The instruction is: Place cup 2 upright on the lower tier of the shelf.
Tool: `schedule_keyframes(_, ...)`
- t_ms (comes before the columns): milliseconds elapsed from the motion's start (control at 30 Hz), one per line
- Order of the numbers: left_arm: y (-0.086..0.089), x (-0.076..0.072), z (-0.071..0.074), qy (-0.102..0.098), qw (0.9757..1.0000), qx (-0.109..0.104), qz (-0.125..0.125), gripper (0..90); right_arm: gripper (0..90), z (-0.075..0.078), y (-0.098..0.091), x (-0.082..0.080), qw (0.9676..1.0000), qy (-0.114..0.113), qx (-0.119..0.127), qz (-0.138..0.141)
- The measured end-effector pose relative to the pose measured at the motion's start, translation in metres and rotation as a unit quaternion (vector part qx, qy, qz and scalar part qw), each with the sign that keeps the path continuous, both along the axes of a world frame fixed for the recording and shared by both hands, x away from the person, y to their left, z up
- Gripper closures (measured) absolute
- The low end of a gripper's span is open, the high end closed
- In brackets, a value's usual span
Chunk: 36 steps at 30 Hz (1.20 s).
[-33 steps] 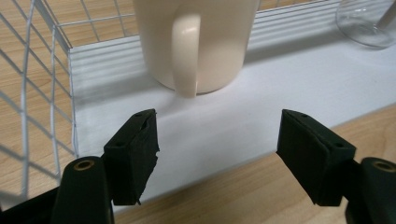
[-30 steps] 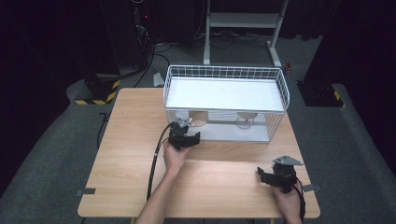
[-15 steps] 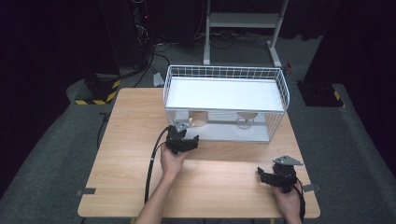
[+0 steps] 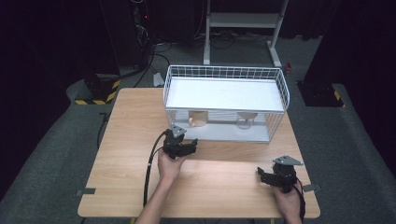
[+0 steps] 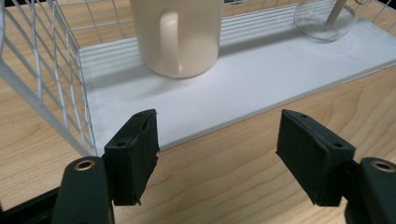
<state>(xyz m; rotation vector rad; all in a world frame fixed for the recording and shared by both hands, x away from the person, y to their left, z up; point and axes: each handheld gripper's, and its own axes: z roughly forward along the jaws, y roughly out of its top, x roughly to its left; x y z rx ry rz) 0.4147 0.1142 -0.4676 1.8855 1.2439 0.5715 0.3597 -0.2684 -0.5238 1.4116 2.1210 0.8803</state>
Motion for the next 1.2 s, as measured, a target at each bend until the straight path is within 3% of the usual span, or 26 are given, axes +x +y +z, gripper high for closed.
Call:
schedule_keyframes(267, 0.006, -0.009, -0.002, 0.002, 0.9999, -0.011, 0.002, 29.5, 19.8, 0.000, 0.000, 0.000, 1.0000, 0.000, 0.000, 0.000)
schedule_keyframes(367, 0.007, -0.013, -0.004, 0.003, 1.0000, -0.004, 0.000, 29.5, 19.7, 0.000, 0.000, 0.000, 1.0000, 0.000, 0.000, 0.000)
schedule_keyframes(667, 0.014, -0.025, -0.007, 0.004, 0.9999, -0.016, 0.005, 29.5, 19.7, 0.000, 0.000, 0.000, 1.0000, 0.001, 0.001, -0.001)
schedule_keyframes(1000, 0.021, -0.036, -0.011, 0.003, 0.9999, -0.011, 0.007, 29.3, 19.7, 0.000, 0.000, 0.000, 1.0000, 0.001, 0.001, -0.001)
schedule_keyframes(1200, 0.025, -0.044, -0.014, 0.002, 0.9997, -0.019, 0.013, 29.4, 19.7, 0.000, 0.000, 0.000, 1.0000, 0.001, 0.001, -0.001)
